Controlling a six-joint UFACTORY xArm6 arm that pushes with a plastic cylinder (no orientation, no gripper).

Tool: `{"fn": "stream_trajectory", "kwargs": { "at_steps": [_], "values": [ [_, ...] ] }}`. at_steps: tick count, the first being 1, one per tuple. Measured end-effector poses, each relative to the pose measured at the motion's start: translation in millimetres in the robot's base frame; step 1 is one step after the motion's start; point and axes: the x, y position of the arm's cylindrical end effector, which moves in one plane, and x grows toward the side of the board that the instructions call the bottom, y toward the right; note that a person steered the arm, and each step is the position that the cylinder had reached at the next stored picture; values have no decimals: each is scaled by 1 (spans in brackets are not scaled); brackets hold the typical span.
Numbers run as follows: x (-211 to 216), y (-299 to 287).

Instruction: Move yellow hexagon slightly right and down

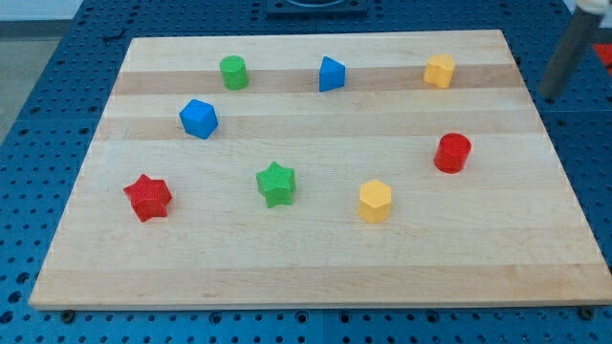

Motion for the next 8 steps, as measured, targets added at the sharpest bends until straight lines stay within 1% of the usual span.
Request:
{"fn": "stream_trajectory", "kwargs": {
  "at_steps": [2, 3, 4, 5, 6, 7, 8],
  "values": [
    [7, -11],
    [4, -44],
    [27, -50],
    [75, -45],
    [118, -25],
    [148, -29],
    [159, -48]
  ]
}}
